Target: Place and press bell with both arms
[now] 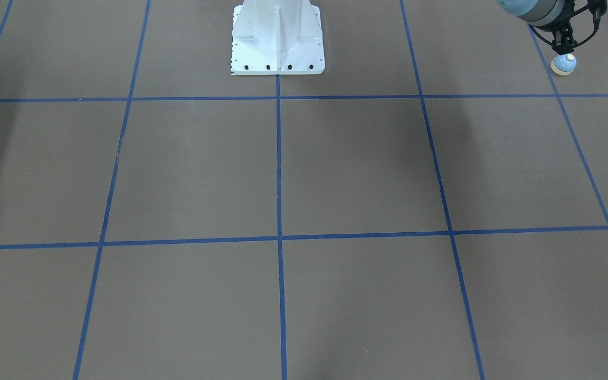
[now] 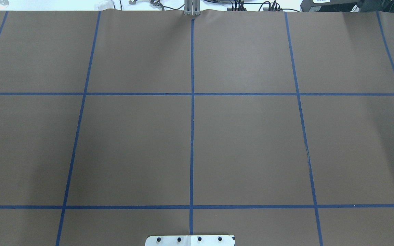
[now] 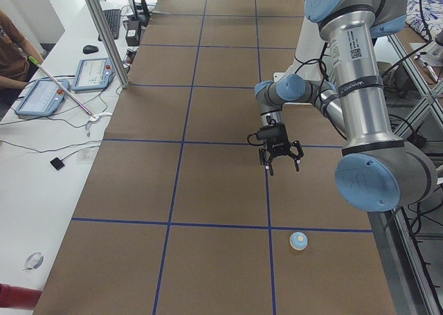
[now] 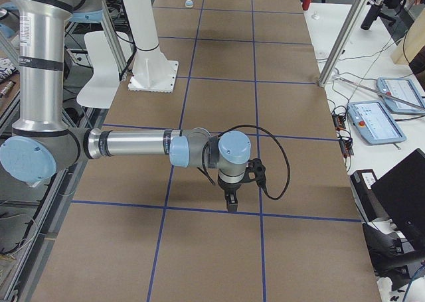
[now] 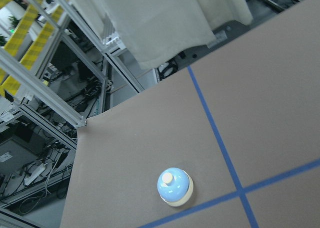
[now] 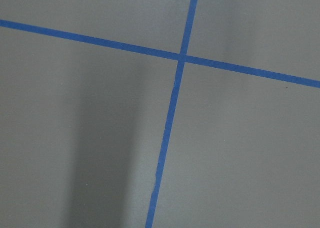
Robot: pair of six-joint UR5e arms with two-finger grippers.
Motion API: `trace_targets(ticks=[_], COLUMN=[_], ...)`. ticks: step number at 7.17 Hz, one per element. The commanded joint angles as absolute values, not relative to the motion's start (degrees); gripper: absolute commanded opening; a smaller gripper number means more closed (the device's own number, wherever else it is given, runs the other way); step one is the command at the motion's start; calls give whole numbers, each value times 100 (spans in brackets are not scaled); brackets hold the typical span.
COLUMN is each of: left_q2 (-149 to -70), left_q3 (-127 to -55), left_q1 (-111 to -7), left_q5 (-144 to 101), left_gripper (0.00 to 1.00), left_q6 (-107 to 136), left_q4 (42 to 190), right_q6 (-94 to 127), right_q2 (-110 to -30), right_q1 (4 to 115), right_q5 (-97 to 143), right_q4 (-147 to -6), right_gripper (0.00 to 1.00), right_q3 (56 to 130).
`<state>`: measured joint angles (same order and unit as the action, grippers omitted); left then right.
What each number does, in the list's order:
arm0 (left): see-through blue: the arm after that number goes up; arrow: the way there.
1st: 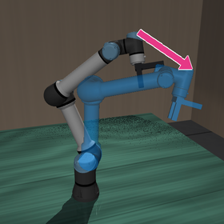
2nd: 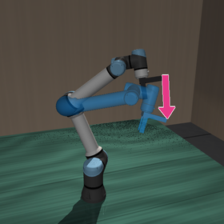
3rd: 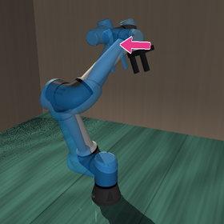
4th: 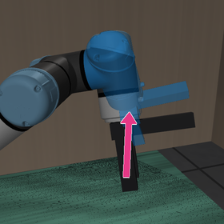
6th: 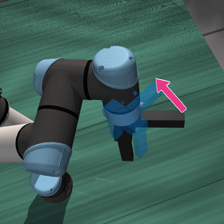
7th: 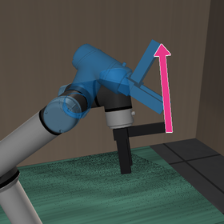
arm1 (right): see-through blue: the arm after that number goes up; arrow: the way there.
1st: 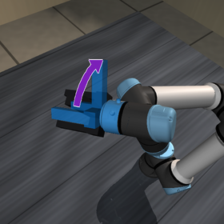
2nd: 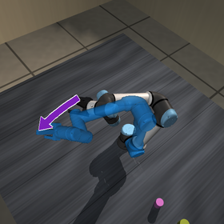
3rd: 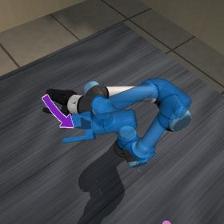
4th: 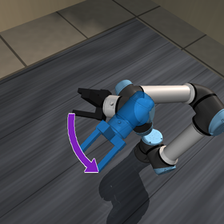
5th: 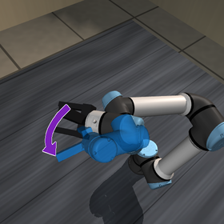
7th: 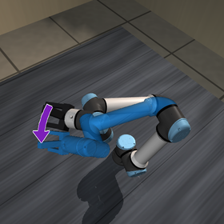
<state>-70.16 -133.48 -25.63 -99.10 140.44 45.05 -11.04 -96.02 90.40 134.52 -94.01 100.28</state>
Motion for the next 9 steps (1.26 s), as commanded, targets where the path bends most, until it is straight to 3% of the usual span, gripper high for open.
trace_targets(ticks=[1, 4, 9], left_q2=[-6979, -6979, -6978], left_q3=[-12396, -10902, -10319], left_q1=[-2497, -2076, -1170], left_q5=[-9914, -9966, -10624], left_gripper=[100, 100, 100], left_q6=[15262, 16372, 16901], left_q4=[4944, 6623, 7005], right_q6=[-1107, -1099, -1107], right_q2=[-9642, -9659, -9659], right_q1=[9070, 9123, 9237], right_q5=[13386, 13342, 13333], right_q4=[-9404, -9404, -9404], right_gripper=[100, 100, 100], right_q3=[10151, 10248, 10345])
